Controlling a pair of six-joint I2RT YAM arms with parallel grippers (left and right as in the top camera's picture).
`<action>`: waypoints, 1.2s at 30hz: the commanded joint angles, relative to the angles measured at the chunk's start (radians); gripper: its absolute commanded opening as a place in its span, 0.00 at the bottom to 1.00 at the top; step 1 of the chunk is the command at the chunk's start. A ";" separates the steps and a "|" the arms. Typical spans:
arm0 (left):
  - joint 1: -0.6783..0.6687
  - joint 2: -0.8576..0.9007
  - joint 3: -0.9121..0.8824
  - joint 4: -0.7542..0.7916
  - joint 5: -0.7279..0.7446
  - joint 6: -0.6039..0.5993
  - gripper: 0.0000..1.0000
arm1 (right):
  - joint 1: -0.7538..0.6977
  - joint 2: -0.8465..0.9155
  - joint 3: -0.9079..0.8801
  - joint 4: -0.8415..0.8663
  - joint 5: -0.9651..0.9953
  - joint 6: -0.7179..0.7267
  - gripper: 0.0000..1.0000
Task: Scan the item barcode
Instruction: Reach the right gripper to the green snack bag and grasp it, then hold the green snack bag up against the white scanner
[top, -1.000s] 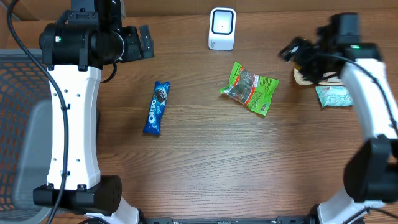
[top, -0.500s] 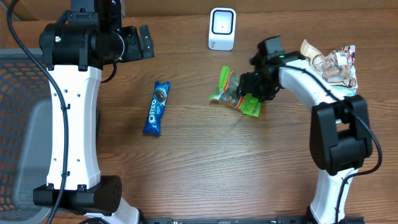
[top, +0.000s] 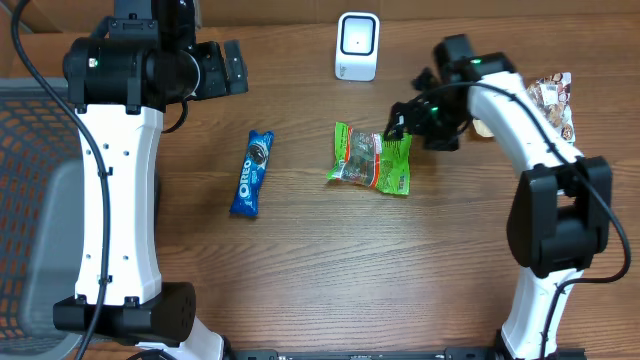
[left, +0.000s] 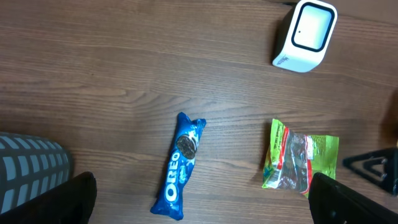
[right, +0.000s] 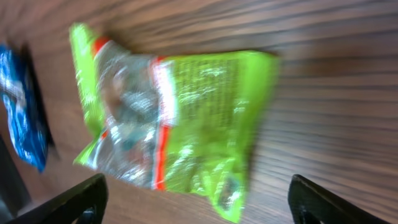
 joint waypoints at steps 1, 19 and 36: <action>-0.006 0.002 0.005 0.003 0.003 -0.021 1.00 | -0.016 0.023 -0.065 0.028 -0.024 0.019 0.95; -0.006 0.002 0.005 0.003 0.003 -0.021 1.00 | 0.244 0.121 -0.220 0.301 0.374 0.000 0.74; -0.006 0.002 0.005 0.003 0.003 -0.021 1.00 | 0.185 0.027 0.023 0.070 0.213 0.000 0.04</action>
